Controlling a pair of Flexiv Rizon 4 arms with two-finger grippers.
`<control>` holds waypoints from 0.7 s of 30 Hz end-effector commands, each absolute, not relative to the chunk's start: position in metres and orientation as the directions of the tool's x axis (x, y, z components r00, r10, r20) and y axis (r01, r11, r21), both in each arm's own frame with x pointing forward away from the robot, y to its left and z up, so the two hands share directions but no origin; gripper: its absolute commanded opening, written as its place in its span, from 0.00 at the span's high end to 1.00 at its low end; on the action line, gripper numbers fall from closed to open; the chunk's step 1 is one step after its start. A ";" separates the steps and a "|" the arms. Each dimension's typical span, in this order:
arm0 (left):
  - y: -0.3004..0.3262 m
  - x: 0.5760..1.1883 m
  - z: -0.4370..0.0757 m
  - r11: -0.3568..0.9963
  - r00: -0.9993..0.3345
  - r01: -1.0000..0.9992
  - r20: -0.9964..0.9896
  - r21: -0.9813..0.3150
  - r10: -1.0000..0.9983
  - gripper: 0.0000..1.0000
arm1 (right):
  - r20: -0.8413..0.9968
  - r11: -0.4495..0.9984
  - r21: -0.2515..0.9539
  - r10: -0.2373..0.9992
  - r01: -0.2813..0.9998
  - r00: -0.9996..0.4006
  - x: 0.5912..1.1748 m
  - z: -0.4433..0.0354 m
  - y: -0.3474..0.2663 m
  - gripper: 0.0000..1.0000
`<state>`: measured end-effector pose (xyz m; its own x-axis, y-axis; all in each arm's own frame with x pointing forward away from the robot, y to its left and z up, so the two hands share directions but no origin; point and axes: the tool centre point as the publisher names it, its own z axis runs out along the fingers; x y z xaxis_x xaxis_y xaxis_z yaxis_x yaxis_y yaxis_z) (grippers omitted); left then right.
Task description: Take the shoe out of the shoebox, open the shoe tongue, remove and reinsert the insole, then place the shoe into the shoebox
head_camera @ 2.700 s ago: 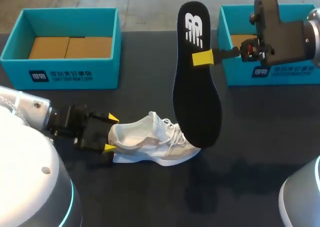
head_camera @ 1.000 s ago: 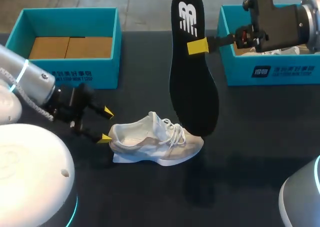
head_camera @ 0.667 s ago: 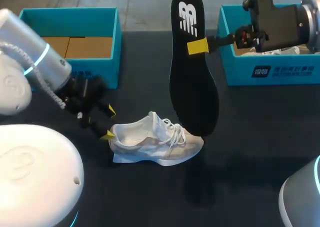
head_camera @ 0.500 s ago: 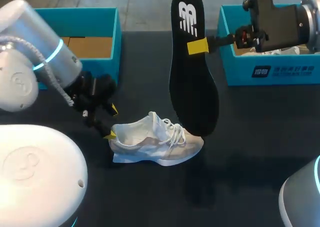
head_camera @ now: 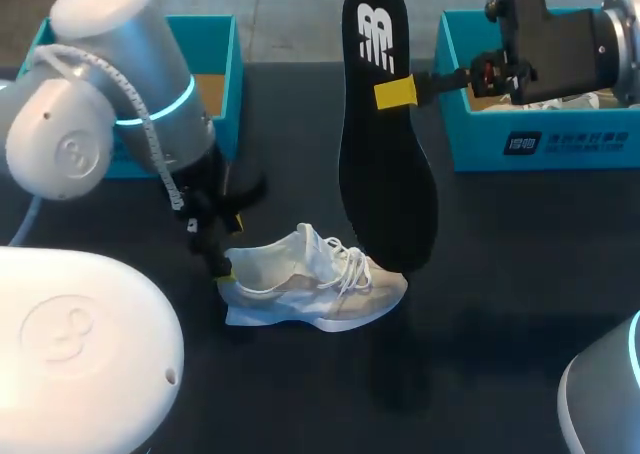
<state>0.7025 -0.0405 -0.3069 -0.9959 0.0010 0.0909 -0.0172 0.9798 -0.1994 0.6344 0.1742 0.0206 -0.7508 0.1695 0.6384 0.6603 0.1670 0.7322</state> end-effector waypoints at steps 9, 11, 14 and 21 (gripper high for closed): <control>-0.047 0.700 -0.307 0.994 -0.995 0.028 0.093 -0.106 0.038 0.00 | 0.640 0.172 0.730 0.170 0.662 -0.750 0.638 0.021 0.179 1.00; -0.047 0.700 -0.307 0.994 -0.995 0.025 0.091 -0.106 0.035 0.00 | 0.640 0.172 0.730 0.170 0.662 -0.750 0.638 0.021 0.179 1.00; -0.047 0.699 -0.307 0.994 -0.996 0.025 0.088 -0.105 0.034 0.00 | 0.640 0.172 0.730 0.170 0.662 -0.750 0.638 0.021 0.179 1.00; -0.049 0.698 -0.307 0.995 -0.996 0.028 0.084 -0.094 0.036 0.00 | 0.640 0.172 0.730 0.170 0.662 -0.750 0.638 0.021 0.179 1.00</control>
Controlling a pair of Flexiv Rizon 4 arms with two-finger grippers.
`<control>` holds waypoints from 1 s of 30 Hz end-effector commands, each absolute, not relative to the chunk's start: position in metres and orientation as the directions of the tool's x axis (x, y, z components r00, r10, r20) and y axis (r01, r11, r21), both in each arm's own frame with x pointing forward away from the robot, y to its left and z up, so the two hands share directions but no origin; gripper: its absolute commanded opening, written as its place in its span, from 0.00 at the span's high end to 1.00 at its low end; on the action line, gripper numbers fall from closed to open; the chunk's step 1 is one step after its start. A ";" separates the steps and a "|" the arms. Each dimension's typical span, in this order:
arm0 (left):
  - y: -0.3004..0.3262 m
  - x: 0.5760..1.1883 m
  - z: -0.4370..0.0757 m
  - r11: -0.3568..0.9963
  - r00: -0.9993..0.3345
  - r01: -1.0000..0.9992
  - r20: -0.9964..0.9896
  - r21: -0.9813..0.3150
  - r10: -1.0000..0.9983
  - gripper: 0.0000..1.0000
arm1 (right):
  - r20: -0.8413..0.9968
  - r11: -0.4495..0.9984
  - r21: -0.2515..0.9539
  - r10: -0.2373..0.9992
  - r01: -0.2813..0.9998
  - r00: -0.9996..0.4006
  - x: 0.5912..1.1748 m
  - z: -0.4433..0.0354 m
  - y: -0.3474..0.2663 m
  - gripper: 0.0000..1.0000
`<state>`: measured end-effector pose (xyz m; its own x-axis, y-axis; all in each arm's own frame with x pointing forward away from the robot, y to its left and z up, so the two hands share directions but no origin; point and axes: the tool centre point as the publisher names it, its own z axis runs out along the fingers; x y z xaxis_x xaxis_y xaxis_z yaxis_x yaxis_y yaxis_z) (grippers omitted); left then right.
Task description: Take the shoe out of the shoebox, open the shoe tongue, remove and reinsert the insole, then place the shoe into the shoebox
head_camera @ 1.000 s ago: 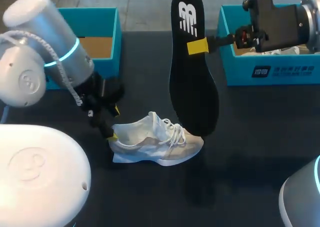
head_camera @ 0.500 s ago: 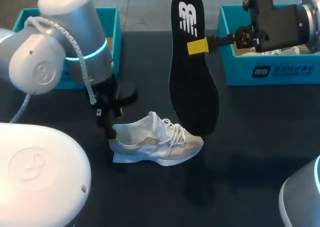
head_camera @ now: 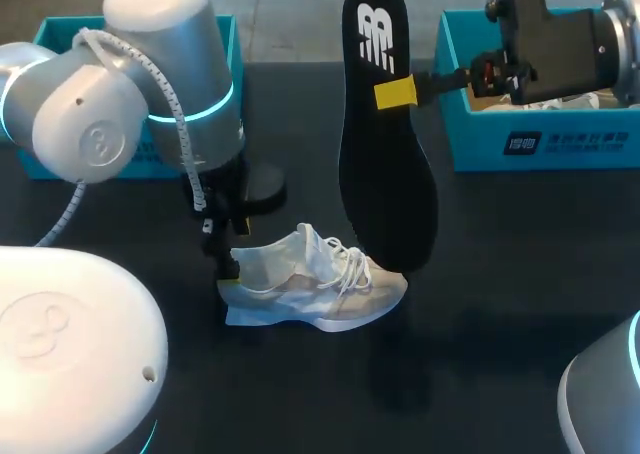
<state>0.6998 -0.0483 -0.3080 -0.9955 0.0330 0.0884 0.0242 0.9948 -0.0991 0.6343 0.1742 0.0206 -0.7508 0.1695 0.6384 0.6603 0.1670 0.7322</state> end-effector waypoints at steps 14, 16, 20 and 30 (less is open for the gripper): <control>-0.050 0.697 -0.306 0.995 -0.996 0.033 0.083 -0.093 0.041 0.00 | 0.640 0.172 0.730 0.170 0.662 -0.750 0.638 0.021 0.179 1.00; -0.050 0.697 -0.306 0.995 -0.996 0.033 0.083 -0.093 0.041 0.00 | 0.640 0.172 0.730 0.170 0.662 -0.750 0.638 0.021 0.179 1.00; -0.050 0.697 -0.306 0.995 -0.996 0.033 0.083 -0.093 0.041 0.00 | 0.640 0.172 0.730 0.170 0.662 -0.750 0.638 0.021 0.179 1.00; -0.054 0.704 -0.304 0.991 -0.997 0.026 0.071 -0.133 0.036 0.00 | 0.640 0.172 0.730 0.170 0.662 -0.750 0.638 0.021 0.179 1.00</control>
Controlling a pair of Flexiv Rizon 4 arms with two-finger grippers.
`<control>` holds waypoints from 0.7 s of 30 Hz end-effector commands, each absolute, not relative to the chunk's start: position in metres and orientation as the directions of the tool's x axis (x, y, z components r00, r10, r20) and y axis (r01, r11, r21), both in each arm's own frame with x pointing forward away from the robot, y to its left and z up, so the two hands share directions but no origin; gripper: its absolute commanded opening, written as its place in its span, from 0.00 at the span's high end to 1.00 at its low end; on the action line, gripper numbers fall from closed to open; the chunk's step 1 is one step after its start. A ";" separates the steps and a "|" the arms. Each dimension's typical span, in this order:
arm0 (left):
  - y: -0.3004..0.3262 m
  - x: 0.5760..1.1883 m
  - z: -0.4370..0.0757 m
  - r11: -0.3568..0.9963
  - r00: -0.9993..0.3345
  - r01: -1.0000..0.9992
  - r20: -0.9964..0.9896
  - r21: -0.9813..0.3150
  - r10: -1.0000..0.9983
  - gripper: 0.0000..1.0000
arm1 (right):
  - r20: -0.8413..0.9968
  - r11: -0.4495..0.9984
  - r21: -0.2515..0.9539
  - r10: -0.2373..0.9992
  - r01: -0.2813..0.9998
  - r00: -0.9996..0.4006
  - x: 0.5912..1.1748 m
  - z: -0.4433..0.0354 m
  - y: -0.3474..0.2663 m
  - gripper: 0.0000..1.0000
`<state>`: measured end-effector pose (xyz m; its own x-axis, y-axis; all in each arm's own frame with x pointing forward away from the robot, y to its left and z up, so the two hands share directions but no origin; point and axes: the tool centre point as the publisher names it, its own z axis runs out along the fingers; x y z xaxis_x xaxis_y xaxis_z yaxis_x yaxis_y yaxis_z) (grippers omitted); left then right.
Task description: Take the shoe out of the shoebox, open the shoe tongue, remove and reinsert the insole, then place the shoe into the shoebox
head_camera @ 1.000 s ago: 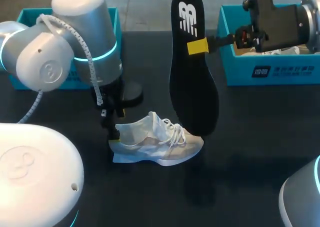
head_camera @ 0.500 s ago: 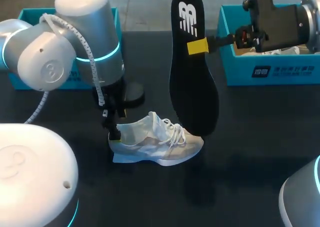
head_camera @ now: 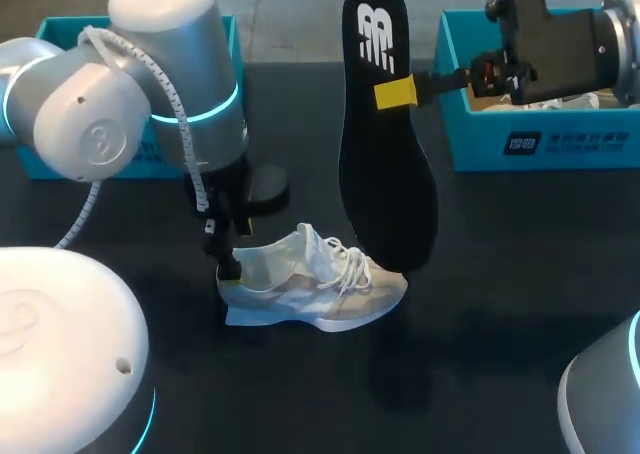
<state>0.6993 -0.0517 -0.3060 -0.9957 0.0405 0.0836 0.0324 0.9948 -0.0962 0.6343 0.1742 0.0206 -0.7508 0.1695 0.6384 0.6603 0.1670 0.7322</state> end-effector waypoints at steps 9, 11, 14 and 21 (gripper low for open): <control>-0.073 0.733 -0.315 0.983 -0.992 0.027 0.114 -0.183 0.048 0.00 | 0.640 0.172 0.730 0.170 0.662 -0.750 0.638 0.021 0.179 1.00; -0.079 0.741 -0.320 0.982 -0.991 0.029 0.120 -0.187 0.052 0.00 | 0.640 0.172 0.730 0.170 0.662 -0.750 0.638 0.021 0.179 1.00; -0.086 0.750 -0.326 0.980 -0.992 0.027 0.115 -0.195 0.050 0.00 | 0.640 0.172 0.730 0.170 0.662 -0.750 0.638 0.021 0.179 1.00; -0.102 0.760 -0.342 0.980 -0.993 0.017 0.114 -0.199 0.040 0.00 | 0.640 0.172 0.730 0.170 0.662 -0.750 0.638 0.021 0.179 1.00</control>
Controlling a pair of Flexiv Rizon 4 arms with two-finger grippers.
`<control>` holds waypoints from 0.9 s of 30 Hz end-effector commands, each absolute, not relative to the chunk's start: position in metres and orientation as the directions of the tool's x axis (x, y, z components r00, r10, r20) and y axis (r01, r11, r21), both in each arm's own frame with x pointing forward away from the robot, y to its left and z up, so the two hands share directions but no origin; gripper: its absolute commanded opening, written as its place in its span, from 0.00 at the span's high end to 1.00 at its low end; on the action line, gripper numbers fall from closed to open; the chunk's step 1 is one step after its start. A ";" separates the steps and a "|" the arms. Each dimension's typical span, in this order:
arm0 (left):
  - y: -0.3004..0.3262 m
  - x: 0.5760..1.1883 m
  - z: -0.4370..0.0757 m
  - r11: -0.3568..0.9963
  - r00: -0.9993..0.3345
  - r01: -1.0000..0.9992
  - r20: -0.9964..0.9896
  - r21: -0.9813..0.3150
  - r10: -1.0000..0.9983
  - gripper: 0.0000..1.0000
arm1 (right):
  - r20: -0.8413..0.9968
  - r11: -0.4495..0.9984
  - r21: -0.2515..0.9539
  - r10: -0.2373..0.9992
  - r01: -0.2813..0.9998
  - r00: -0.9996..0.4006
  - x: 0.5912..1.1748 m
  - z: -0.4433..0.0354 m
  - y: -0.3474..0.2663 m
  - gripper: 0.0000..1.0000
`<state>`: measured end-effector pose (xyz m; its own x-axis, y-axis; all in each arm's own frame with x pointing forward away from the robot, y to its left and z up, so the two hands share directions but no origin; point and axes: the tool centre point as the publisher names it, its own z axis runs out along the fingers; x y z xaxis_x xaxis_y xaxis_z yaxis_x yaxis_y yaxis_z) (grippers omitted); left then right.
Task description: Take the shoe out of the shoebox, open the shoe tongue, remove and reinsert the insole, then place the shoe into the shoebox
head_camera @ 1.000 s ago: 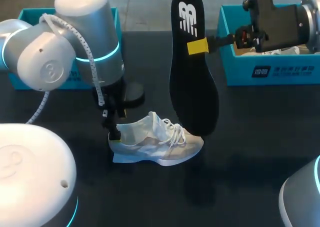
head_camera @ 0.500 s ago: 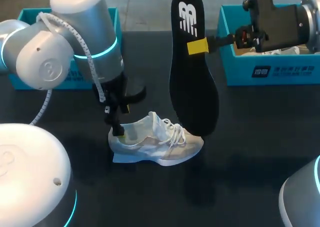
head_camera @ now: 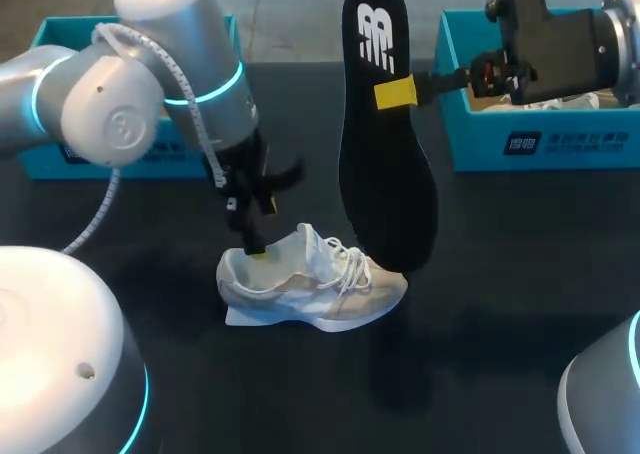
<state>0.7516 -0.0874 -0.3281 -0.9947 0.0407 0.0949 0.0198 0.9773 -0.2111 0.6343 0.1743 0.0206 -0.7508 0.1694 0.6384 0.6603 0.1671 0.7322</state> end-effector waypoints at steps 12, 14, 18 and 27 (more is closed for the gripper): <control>-0.126 0.764 -0.375 0.979 -0.989 -0.012 0.146 -0.202 0.018 0.00 | 0.640 0.172 0.730 0.170 0.662 -0.750 0.638 0.021 0.179 1.00; -0.128 0.763 -0.377 0.979 -0.988 -0.011 0.155 -0.204 0.021 0.00 | 0.640 0.172 0.730 0.170 0.662 -0.750 0.638 0.021 0.179 1.00; -0.130 0.760 -0.378 0.978 -0.987 -0.008 0.159 -0.210 0.027 0.44 | 0.640 0.172 0.730 0.170 0.662 -0.750 0.638 0.021 0.179 1.00; -0.131 0.750 -0.380 0.977 -0.981 0.013 0.185 -0.212 0.053 1.00 | 0.640 0.172 0.730 0.170 0.662 -0.750 0.638 0.021 0.179 1.00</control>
